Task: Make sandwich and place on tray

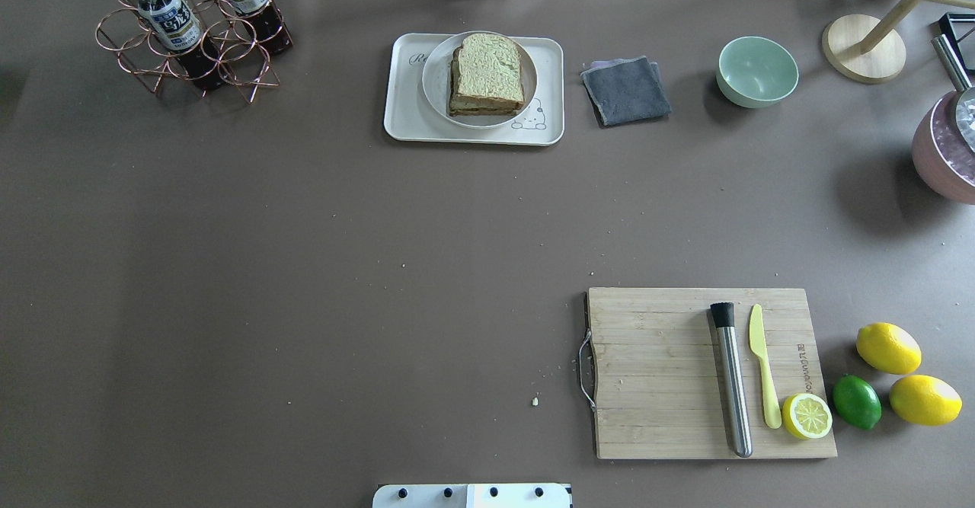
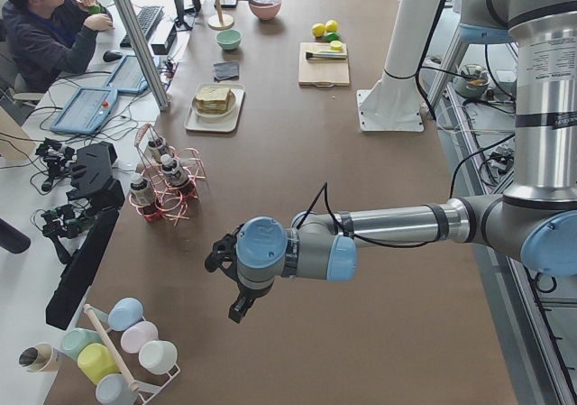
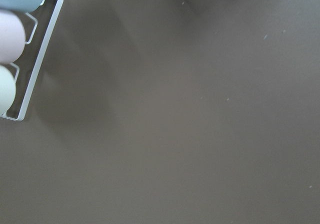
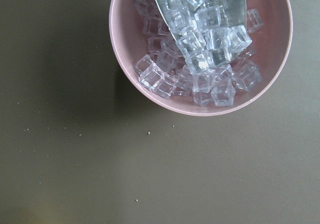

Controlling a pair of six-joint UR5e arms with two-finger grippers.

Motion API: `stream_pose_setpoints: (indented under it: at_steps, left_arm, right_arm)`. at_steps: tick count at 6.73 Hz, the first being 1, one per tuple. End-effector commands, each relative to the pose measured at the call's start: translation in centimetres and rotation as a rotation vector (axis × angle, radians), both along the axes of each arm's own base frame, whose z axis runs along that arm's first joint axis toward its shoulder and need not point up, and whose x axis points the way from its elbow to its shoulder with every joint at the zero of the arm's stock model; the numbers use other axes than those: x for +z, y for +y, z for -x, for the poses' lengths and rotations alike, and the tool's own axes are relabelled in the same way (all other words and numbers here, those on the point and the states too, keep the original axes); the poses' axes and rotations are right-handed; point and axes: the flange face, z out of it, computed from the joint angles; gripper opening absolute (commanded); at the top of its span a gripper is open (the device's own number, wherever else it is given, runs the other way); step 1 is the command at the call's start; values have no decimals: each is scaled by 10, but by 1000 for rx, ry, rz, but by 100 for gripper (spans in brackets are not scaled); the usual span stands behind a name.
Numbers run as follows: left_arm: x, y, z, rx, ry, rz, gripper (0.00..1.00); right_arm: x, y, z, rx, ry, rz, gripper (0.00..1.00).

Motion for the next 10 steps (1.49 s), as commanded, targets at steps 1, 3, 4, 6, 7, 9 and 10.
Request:
stream_pose_setpoints:
  at_steps: [1,3,4,6,7,9,10]
  left_arm:
    - [0,-6,20,-79,23,159,98]
    - [-2,-11,7,-99,15,312,98]
    - [-17,-21,-13,-108,11,334,98]
    - [-21,-14,-45,-96,7,280,98]
    - [-23,7,-47,-126,15,275,98]
    - [-30,35,-58,-118,18,257,98]
    - [-29,36,-61,-108,17,241,98]
  right_arm:
    - [1,-1,0,0,-1,0,100]
    - [0,0,1,-1,-7,0,100]
    - [0,-1,1,-1,-7,0,100]
    - [2,1,0,-1,-7,5,100]
    - [2,1,0,0,-7,7,100]
    - [2,1,0,0,-7,7,100]
    - [2,1,0,0,-7,7,100]
